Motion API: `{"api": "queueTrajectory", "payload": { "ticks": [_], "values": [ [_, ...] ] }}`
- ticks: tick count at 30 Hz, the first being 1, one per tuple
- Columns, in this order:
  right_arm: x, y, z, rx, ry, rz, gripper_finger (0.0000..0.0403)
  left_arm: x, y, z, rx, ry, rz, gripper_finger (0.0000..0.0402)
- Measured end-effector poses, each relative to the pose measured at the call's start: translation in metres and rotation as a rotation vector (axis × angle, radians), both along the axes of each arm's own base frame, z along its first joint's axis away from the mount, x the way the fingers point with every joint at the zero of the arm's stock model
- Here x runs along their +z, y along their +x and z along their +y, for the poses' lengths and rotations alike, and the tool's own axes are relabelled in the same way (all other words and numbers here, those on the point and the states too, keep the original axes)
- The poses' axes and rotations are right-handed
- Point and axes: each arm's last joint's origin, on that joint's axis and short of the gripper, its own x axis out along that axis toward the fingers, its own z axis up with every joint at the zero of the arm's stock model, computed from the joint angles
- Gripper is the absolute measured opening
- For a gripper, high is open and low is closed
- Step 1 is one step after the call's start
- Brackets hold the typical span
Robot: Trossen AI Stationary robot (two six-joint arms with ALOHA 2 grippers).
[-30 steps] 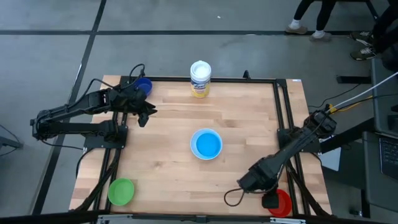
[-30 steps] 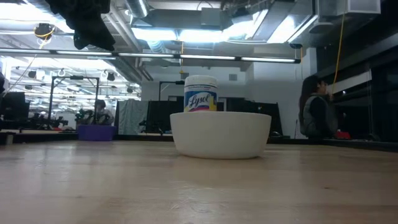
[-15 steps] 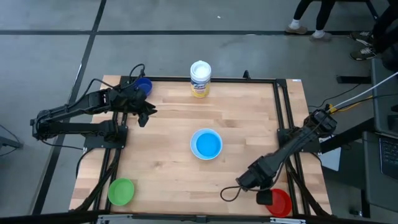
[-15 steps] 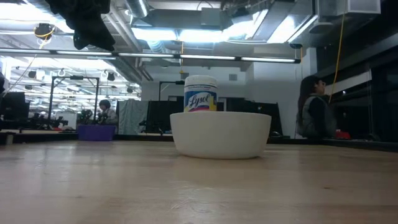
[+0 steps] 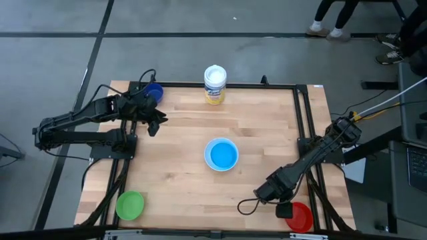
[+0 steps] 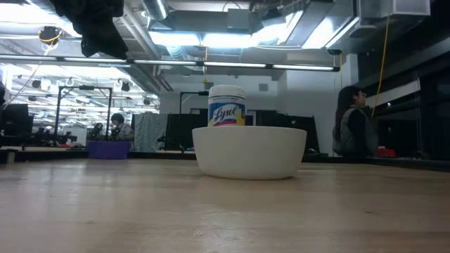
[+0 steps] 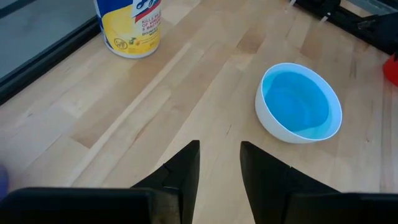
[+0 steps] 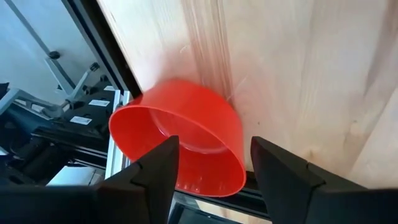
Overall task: Nest bowls inside each other
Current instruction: Stack the red bowl on top of the blue bowl
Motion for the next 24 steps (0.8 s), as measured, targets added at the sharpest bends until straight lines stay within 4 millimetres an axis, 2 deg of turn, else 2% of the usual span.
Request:
{"api": "queueTrajectory", "payload": {
  "ticks": [4,18,21,24],
  "values": [
    [-0.001,0.0,0.0,0.0,0.004,-0.01,0.02,0.0,0.0,0.0,0.002,0.001,0.002,0.0112],
    [-0.03,-0.017,-0.008,-0.007,0.002,0.04,0.0197,0.0,0.0,0.0,0.002,0.0,0.003,0.0112],
    [-0.033,-0.018,-0.009,-0.008,-0.004,0.036,0.0179,0.0,0.0,0.0,0.002,0.0,0.003,0.0112],
    [-0.035,-0.019,-0.011,-0.008,-0.032,0.025,0.0132,0.0,0.0,0.0,0.002,0.0,0.003,0.0112]
  ]
}}
